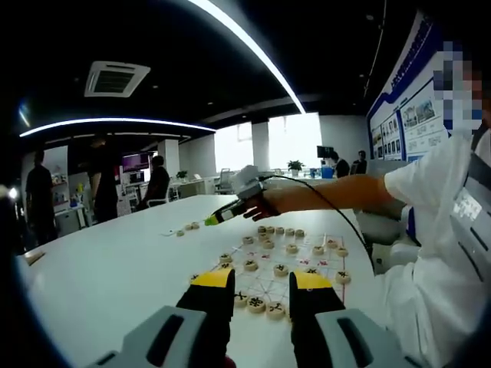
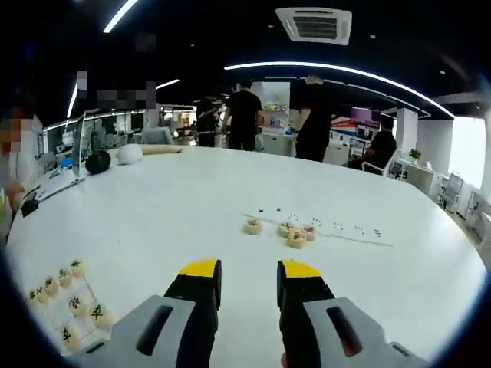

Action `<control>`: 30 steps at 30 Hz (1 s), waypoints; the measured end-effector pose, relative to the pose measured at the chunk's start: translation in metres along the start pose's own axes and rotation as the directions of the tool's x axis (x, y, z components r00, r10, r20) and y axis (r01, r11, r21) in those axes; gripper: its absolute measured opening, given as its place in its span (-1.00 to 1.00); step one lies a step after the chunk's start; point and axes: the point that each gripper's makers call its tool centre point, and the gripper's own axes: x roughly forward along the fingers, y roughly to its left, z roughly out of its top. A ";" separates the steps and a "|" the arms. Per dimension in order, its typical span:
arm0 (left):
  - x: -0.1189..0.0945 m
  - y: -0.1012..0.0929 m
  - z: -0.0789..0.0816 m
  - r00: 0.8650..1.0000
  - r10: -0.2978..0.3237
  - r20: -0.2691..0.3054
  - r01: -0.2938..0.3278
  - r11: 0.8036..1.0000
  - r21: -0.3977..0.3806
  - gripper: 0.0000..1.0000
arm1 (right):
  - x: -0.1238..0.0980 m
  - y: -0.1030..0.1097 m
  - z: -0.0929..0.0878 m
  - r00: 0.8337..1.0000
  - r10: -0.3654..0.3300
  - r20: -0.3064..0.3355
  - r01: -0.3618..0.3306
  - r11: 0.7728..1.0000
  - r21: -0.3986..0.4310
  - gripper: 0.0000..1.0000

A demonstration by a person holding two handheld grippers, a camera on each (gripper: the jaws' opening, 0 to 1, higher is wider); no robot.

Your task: Pick up the chess pieces one by one and place each piece onto its starting position on the chessboard, setting the pieces on their correct points until all the chess pieces are arranged in the starting layout

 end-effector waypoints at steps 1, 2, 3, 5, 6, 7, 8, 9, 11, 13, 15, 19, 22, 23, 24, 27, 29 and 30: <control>0.000 -0.001 0.000 1.000 0.000 0.001 0.000 1.000 0.001 -0.40 | 0.008 -0.005 0.002 1.000 -0.019 0.014 0.020 1.000 -0.018 -0.41; 0.000 -0.001 0.000 1.000 -0.001 0.001 0.001 1.000 0.004 -0.40 | 0.016 -0.008 0.002 0.999 -0.029 0.013 0.029 0.998 -0.053 -0.43; 0.000 -0.001 0.000 1.000 -0.003 0.001 0.003 1.000 0.003 -0.40 | 0.024 -0.008 0.000 1.000 -0.027 0.007 0.028 0.997 -0.075 -0.44; 0.000 -0.001 -0.001 1.000 -0.001 0.001 0.001 1.000 0.001 -0.40 | 0.039 -0.008 -0.005 1.000 -0.015 -0.012 0.014 0.997 -0.073 -0.44; -0.001 0.000 -0.002 1.000 0.001 -0.001 -0.001 1.000 -0.001 -0.40 | 0.045 -0.009 -0.012 0.999 -0.010 -0.041 0.008 0.999 -0.050 -0.44; -0.001 0.000 -0.002 1.000 0.002 -0.002 -0.002 1.000 -0.001 -0.40 | 0.049 -0.011 -0.013 0.999 -0.016 -0.043 0.014 0.999 -0.045 -0.44; -0.001 0.000 -0.002 1.000 0.003 -0.003 -0.003 1.000 -0.001 -0.40 | 0.053 -0.014 -0.016 0.998 -0.029 -0.047 0.028 0.999 -0.033 -0.44; -0.001 0.000 -0.002 1.000 0.002 -0.001 -0.002 1.000 -0.003 -0.40 | 0.057 -0.017 -0.017 0.998 -0.030 -0.051 0.029 0.999 -0.024 -0.44; -0.001 0.001 -0.003 1.000 0.001 0.000 -0.001 1.000 -0.004 -0.40 | 0.067 -0.021 -0.017 0.998 -0.017 -0.059 0.018 1.000 0.023 -0.44; -0.001 0.002 -0.003 1.000 0.002 0.000 -0.002 1.000 -0.007 -0.40 | 0.072 -0.027 -0.018 0.997 -0.031 -0.067 0.032 0.999 0.024 -0.43; 0.000 0.003 -0.004 1.000 0.005 -0.003 -0.005 1.000 -0.010 -0.40 | 0.074 -0.033 -0.016 0.997 -0.057 -0.061 0.059 0.998 0.029 -0.43; 0.000 0.001 -0.004 1.000 0.001 -0.002 -0.001 1.000 -0.009 -0.40 | 0.083 -0.042 -0.016 0.994 -0.090 -0.062 0.093 0.994 0.054 -0.41; 0.001 0.001 -0.003 1.000 0.000 -0.002 0.000 1.000 -0.005 -0.40 | 0.095 -0.053 -0.012 0.992 -0.113 -0.056 0.116 0.991 0.071 -0.41; 0.001 0.001 -0.003 1.000 0.000 -0.002 -0.001 1.000 -0.006 -0.40 | 0.098 -0.054 -0.011 0.991 -0.120 -0.058 0.123 0.990 0.063 -0.40; 0.001 0.002 -0.004 1.000 0.001 -0.002 -0.001 1.000 -0.008 -0.40 | 0.103 -0.056 -0.009 0.991 -0.121 -0.055 0.124 0.990 0.071 -0.40; 0.000 0.004 -0.005 1.000 0.005 -0.005 -0.005 1.000 -0.010 -0.40 | 0.112 -0.062 -0.004 0.987 -0.148 -0.054 0.149 0.989 0.018 -0.55; 0.000 0.005 -0.005 1.000 0.007 -0.003 -0.007 1.000 -0.012 -0.40 | 0.113 -0.059 -0.005 0.987 -0.147 -0.061 0.148 0.989 0.010 -0.61; 0.000 0.005 -0.005 1.000 0.008 -0.002 -0.008 1.000 -0.013 -0.40 | 0.112 -0.057 -0.005 0.987 -0.148 -0.061 0.149 0.989 0.004 -0.62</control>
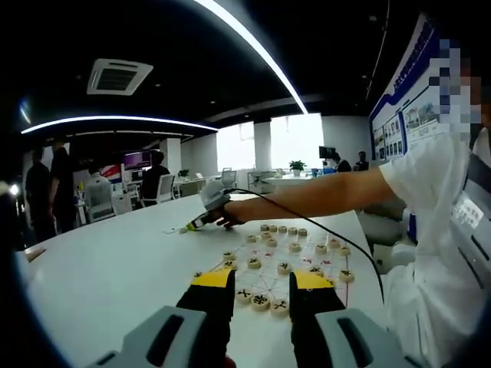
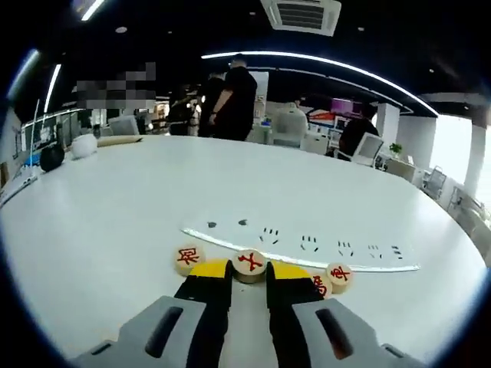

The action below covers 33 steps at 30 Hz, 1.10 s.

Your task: Pick up the chess pieces one by one and place each piece onto its starting position on the chessboard, setting the pieces on their correct points until all the chess pieces are arranged in the starting layout

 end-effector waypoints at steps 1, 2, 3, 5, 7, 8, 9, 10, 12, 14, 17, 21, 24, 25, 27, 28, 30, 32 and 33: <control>0.000 0.000 0.000 1.000 0.001 0.001 -0.001 1.000 -0.001 -0.40 | -0.002 0.004 -0.001 1.000 0.009 -0.008 -0.009 1.000 -0.018 -0.62; 0.001 0.000 0.000 1.000 0.000 0.001 0.000 1.000 -0.001 -0.40 | -0.007 0.005 -0.002 1.000 0.013 -0.013 -0.014 0.999 -0.032 -0.62; 0.002 -0.001 0.000 1.000 -0.002 0.000 0.002 1.000 0.000 -0.40 | -0.010 0.007 -0.002 1.000 0.020 -0.020 -0.021 0.999 -0.039 -0.62; 0.003 -0.003 0.000 1.000 -0.006 -0.001 0.006 1.000 0.003 -0.40 | -0.018 0.012 0.001 0.999 0.044 -0.016 -0.045 0.999 -0.029 -0.62; 0.003 -0.005 0.000 1.000 -0.011 -0.003 0.011 1.000 0.006 -0.40 | -0.025 0.015 0.008 0.998 0.060 -0.007 -0.061 0.998 -0.019 -0.62; 0.003 -0.005 0.001 1.000 -0.011 -0.003 0.011 1.000 0.007 -0.40 | -0.036 0.021 0.009 0.997 0.081 -0.004 -0.081 0.996 -0.022 -0.62; 0.003 -0.006 0.001 1.000 -0.011 -0.003 0.011 1.000 0.009 -0.40 | -0.047 0.028 0.012 0.995 0.104 0.005 -0.104 0.994 -0.036 -0.62; 0.003 -0.006 0.002 1.000 -0.011 -0.004 0.011 1.000 0.011 -0.40 | -0.062 0.036 0.013 0.993 0.120 0.008 -0.120 0.992 -0.044 -0.62; 0.002 -0.007 0.003 1.000 -0.010 -0.002 0.010 1.000 0.014 -0.40 | -0.091 0.050 0.020 0.985 0.171 0.031 -0.170 0.985 -0.031 -0.62; 0.002 -0.009 0.005 1.000 -0.011 -0.001 0.011 1.000 0.019 -0.40 | -0.117 0.062 0.023 0.979 0.204 0.033 -0.203 0.979 -0.030 -0.62; 0.003 -0.010 0.006 1.000 -0.012 -0.001 0.012 1.000 0.021 -0.40 | -0.150 0.079 0.030 0.960 0.270 0.071 -0.266 0.962 -0.064 -0.62; 0.003 -0.011 0.007 1.000 -0.015 -0.001 0.015 1.000 0.026 -0.40 | -0.221 0.110 0.021 0.919 0.375 0.121 -0.366 0.926 -0.092 -0.62; 0.004 -0.012 0.008 1.000 -0.016 0.001 0.016 0.999 0.028 -0.40 | -0.257 0.110 0.008 0.912 0.392 0.122 -0.380 0.918 -0.111 -0.62; 0.004 -0.012 0.009 1.000 -0.017 0.001 0.017 0.999 0.027 -0.40 | -0.266 0.110 0.003 0.910 0.396 0.120 -0.384 0.917 -0.107 -0.62; 0.004 -0.014 0.009 1.000 -0.025 -0.001 0.025 0.999 0.033 -0.40 | -0.280 0.106 -0.004 0.910 0.398 0.115 -0.388 0.916 -0.100 -0.62; 0.005 -0.015 0.010 1.000 -0.028 -0.002 0.028 0.999 0.035 -0.40 | -0.287 0.102 -0.009 0.915 0.389 0.106 -0.379 0.920 -0.097 -0.62; 0.005 -0.015 0.010 1.000 -0.031 -0.003 0.031 0.999 0.036 -0.40 | -0.302 0.093 -0.017 0.925 0.366 0.099 -0.355 0.928 -0.113 -0.62; 0.006 -0.015 0.010 0.999 -0.032 -0.005 0.033 0.999 0.038 -0.40 | -0.312 0.087 -0.025 0.929 0.359 0.087 -0.350 0.931 -0.108 -0.62; 0.006 -0.016 0.009 0.999 -0.033 -0.006 0.033 0.999 0.038 -0.40 | -0.319 0.084 -0.031 0.933 0.349 0.085 -0.340 0.935 -0.099 -0.62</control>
